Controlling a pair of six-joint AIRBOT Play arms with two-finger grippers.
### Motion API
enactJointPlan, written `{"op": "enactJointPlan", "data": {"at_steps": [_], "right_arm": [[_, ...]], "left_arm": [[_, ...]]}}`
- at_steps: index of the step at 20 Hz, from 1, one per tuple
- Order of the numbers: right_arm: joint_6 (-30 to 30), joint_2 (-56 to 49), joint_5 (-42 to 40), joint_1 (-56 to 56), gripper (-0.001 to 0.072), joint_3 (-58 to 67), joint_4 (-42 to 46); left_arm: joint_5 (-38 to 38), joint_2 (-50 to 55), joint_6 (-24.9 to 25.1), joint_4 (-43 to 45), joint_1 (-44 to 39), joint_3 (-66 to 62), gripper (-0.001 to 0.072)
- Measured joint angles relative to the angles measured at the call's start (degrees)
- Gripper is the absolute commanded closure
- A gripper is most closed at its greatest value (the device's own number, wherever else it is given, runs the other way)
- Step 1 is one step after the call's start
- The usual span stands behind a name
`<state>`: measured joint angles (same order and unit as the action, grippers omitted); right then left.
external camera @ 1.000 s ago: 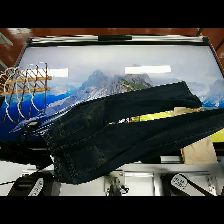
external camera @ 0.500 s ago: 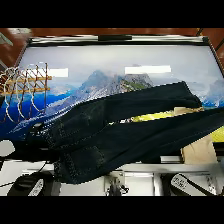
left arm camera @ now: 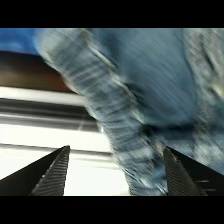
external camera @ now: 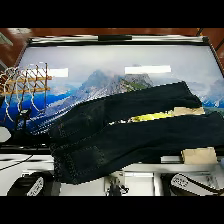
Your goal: Fold the shirts.
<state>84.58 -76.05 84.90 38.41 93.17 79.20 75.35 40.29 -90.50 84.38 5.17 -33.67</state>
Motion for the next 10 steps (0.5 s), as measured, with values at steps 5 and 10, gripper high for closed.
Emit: {"op": "enactJointPlan", "data": {"at_steps": [5,10], "right_arm": [[-0.83,-0.22,-0.42,-0.02,0.0195,0.0,-3.76],[-1.18,-0.26,0.35,-0.02,0.0195,0.0,-4.9]], "left_arm": [[-4.59,10.93,1.81,0.59,1.97,-1.18,-0.0013],[-12.04,18.23,2.43,-3.45,2.43,-1.44,0.0163]]}}
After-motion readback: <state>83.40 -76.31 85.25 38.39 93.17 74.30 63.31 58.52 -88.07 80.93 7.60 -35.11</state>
